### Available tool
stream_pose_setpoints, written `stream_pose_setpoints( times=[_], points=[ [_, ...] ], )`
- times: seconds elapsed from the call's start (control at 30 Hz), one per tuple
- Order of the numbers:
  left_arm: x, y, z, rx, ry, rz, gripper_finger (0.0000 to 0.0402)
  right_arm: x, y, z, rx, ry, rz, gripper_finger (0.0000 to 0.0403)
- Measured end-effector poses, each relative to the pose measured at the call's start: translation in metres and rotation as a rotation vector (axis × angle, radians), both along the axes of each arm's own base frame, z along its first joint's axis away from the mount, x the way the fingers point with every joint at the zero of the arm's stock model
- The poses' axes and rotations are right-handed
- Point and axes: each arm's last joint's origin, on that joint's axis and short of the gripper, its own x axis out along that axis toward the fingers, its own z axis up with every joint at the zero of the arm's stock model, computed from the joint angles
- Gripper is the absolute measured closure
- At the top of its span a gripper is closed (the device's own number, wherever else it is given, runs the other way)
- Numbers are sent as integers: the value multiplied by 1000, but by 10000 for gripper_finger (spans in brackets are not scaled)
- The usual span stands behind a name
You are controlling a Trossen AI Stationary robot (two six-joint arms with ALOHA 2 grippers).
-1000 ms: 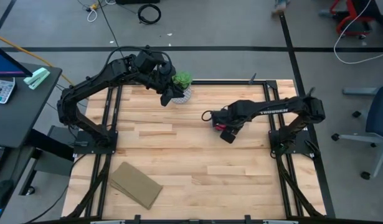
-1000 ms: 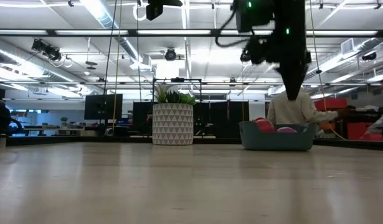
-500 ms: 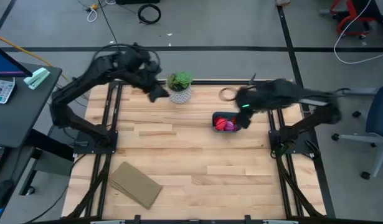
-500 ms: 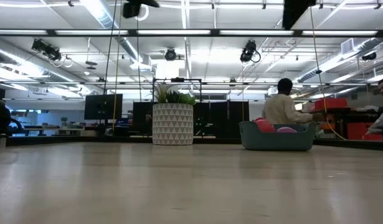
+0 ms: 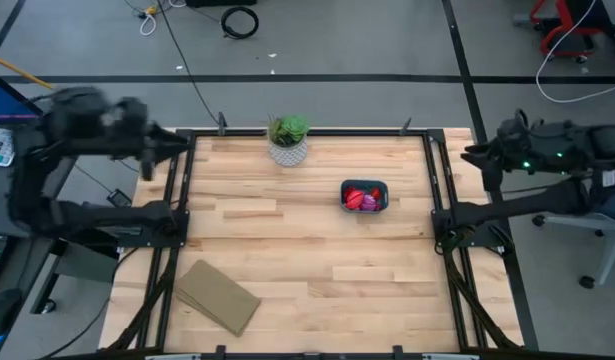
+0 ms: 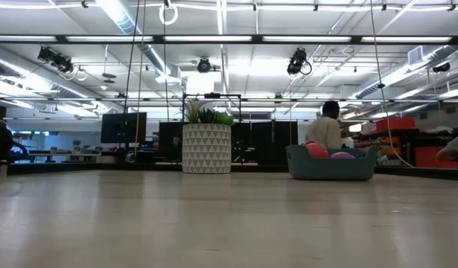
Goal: Pick and placing Produce into tupperware
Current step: Return to Home Position
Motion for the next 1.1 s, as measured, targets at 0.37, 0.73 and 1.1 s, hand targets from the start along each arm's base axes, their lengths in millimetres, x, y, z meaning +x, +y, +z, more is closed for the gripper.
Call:
stream_pose_setpoints(
  times=[0.37, 0.73, 1.1],
  points=[
    [-69, -45, -42, 254, -564, -182, 294, 18, 4, -87, -140, -465, 247, 277],
    [-37, -26, -164, 126, -824, -184, 294, 89, 3, -190, -86, -688, 266, 277],
    [4, -1, -243, -50, -811, -72, 294, 100, 5, -242, -52, -962, 354, 277]
  ],
)
